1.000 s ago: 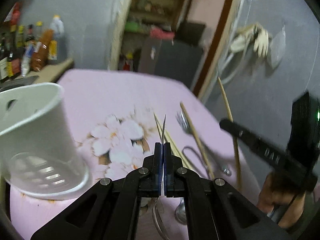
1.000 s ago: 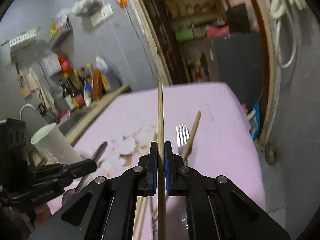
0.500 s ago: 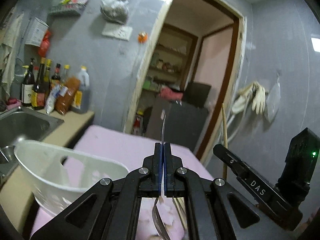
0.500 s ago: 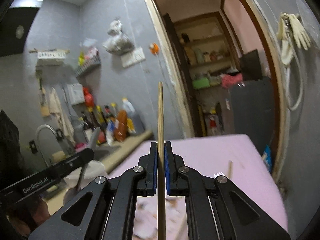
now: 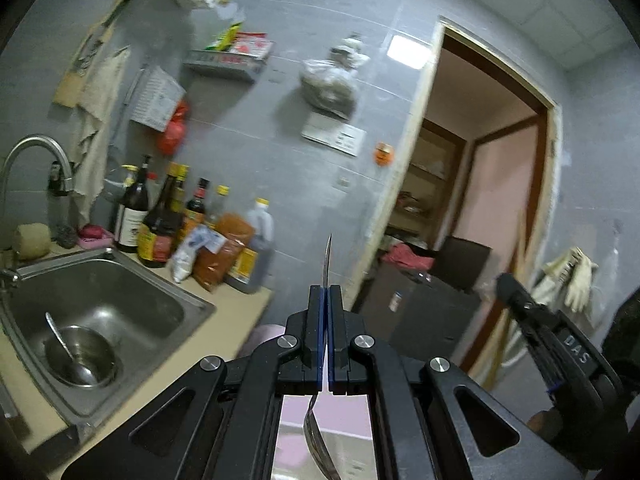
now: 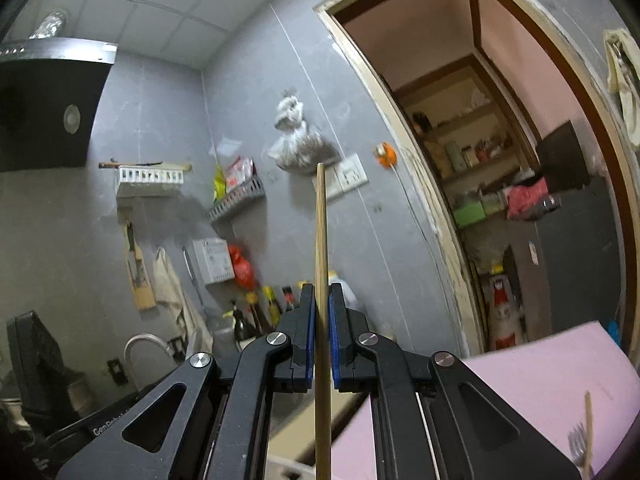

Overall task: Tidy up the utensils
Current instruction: 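Lift the spoon with the left tool while the right tool lifts the chopstick toward the basket, then lower both utensils into the white basket and open both tools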

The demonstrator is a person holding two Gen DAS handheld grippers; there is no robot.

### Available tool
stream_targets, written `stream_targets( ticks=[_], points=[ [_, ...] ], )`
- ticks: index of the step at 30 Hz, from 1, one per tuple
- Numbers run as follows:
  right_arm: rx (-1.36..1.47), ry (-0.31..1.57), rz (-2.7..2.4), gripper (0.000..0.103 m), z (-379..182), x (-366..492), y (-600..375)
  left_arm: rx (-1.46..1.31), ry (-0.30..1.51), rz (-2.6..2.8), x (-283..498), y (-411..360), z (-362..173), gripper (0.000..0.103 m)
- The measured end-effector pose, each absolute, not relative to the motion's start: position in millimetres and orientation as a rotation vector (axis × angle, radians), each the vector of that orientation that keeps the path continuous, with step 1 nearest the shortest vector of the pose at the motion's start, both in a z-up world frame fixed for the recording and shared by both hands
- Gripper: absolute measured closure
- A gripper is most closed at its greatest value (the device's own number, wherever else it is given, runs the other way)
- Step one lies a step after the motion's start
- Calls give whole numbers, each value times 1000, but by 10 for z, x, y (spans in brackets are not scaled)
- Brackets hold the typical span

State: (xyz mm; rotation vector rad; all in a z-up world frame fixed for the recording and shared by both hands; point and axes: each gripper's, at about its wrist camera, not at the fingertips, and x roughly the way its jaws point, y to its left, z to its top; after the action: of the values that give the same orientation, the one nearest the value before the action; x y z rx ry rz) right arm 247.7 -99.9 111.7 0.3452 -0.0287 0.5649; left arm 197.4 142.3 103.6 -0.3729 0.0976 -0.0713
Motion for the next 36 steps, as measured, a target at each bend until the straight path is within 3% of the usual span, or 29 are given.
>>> stream_targets(
  ticks=[9, 23, 36],
  points=[
    [288, -77, 439, 99, 833, 2526, -742, -439, 33, -91, 2070, 1759, 763, 103],
    [232, -19, 457, 99, 468, 2548, -605, -387, 47, -33, 1976, 1603, 374, 103],
    [153, 105, 501, 98, 248, 2502, -589, -306, 198, 3, 1889, 1357, 148, 103]
  ],
)
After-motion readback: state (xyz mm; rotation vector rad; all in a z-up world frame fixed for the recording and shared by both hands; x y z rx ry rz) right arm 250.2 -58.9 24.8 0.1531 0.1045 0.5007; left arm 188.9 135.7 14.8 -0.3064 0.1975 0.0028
